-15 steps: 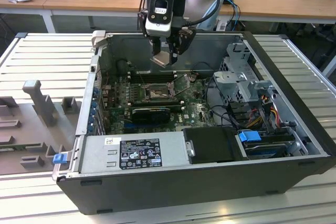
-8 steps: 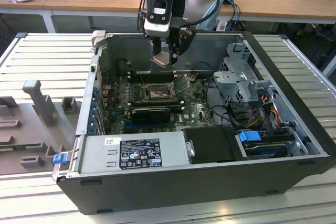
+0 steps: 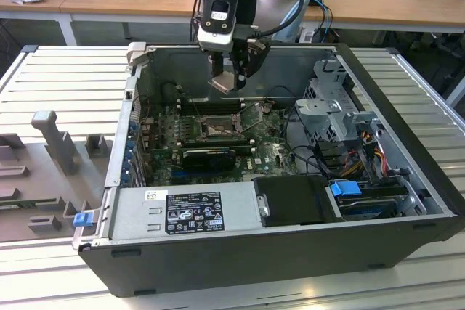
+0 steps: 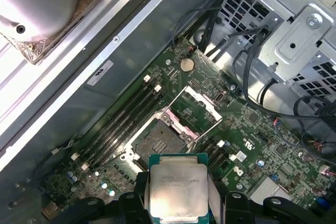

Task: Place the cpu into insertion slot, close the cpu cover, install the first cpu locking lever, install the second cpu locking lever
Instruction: 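Place the cpu into insertion slot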

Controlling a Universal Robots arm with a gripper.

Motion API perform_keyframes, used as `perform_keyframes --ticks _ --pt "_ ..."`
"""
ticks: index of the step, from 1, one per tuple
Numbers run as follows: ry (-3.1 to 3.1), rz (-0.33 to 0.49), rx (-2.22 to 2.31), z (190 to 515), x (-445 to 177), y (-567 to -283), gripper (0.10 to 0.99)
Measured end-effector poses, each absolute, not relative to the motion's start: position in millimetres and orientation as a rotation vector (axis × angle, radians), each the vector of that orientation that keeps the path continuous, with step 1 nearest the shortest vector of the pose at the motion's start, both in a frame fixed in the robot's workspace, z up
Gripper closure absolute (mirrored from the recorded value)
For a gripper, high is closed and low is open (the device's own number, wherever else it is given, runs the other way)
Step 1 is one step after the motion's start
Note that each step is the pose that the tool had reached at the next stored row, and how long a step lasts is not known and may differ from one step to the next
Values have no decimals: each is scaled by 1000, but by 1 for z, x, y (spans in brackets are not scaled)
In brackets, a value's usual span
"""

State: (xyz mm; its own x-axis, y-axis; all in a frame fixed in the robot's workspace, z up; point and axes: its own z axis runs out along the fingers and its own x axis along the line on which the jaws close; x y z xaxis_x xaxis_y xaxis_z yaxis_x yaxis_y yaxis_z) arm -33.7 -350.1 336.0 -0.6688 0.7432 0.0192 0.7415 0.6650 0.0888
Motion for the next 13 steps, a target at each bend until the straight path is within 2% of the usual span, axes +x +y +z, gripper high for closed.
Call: perform_keyframes --ticks 13 --pt "2799 138 1371 335 -34 -350 553"
